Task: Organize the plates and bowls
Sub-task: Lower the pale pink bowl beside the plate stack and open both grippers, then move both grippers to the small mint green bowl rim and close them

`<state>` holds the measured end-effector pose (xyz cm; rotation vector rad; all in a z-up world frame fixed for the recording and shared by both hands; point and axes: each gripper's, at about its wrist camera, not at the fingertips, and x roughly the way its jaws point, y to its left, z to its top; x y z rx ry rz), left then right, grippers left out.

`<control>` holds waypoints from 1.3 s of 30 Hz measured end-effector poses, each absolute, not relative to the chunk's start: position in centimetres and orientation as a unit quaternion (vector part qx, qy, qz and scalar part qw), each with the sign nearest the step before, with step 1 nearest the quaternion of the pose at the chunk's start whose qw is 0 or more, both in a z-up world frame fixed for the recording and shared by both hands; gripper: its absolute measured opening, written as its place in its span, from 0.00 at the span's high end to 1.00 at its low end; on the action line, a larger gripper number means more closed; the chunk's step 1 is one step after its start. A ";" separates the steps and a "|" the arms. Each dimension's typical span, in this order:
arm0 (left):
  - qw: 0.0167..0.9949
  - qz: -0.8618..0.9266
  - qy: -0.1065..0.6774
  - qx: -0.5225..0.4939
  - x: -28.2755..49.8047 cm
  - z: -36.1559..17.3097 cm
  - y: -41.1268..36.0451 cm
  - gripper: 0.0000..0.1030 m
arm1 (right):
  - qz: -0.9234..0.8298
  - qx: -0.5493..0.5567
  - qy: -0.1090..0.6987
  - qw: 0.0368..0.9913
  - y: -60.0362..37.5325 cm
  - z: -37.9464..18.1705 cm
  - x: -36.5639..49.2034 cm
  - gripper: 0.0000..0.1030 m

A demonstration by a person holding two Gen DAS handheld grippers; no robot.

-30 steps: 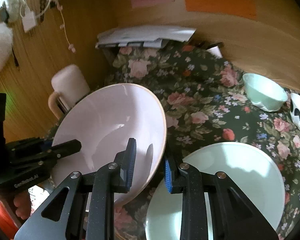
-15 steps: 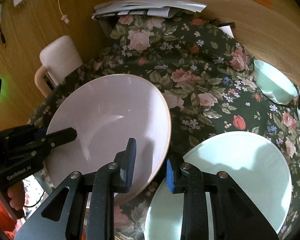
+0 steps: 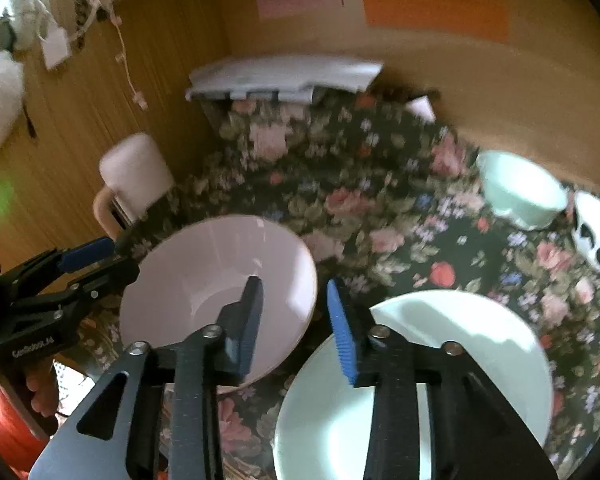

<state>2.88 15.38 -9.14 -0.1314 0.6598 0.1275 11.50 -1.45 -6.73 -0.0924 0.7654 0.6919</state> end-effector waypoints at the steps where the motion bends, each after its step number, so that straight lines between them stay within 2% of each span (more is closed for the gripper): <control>1: 0.944 0.061 0.319 -0.067 2.9 -8.7 15.2 0.33 | 0.328 -0.044 0.358 0.873 -1.8 -6.3 11.3 0.64; 4: 0.950 0.054 0.299 -0.067 2.9 -7.4 14.4 0.28 | 0.322 -0.041 0.335 0.885 -3.2 -5.2 10.9 0.59; 6: 0.955 0.050 0.285 -0.066 3.1 -6.6 13.6 0.18 | 0.313 -0.037 0.322 0.893 -4.4 -4.5 11.0 0.55; 8: 0.960 0.043 0.269 -0.061 3.3 -5.8 12.5 0.18 | 0.305 -0.033 0.313 0.899 -5.6 -4.0 11.0 0.54; 12: 0.967 0.020 0.250 -0.053 4.2 -4.5 10.3 0.09 | 0.282 -0.020 0.297 0.912 -8.6 -2.9 11.6 0.51; 19: 0.967 -0.013 0.252 -0.043 7.5 -3.7 6.6 0.06 | 0.240 -0.001 0.279 0.930 -13.6 -1.7 13.1 0.50; 29: 0.948 -0.037 0.315 -0.009 15.1 -5.0 1.1 0.04 | 0.196 0.030 0.273 0.941 -19.1 -1.5 16.6 0.50; 39: 0.919 -0.029 0.392 -0.007 23.6 -7.9 -1.1 0.04 | 0.178 0.045 0.307 0.934 -21.5 -3.3 22.2 0.50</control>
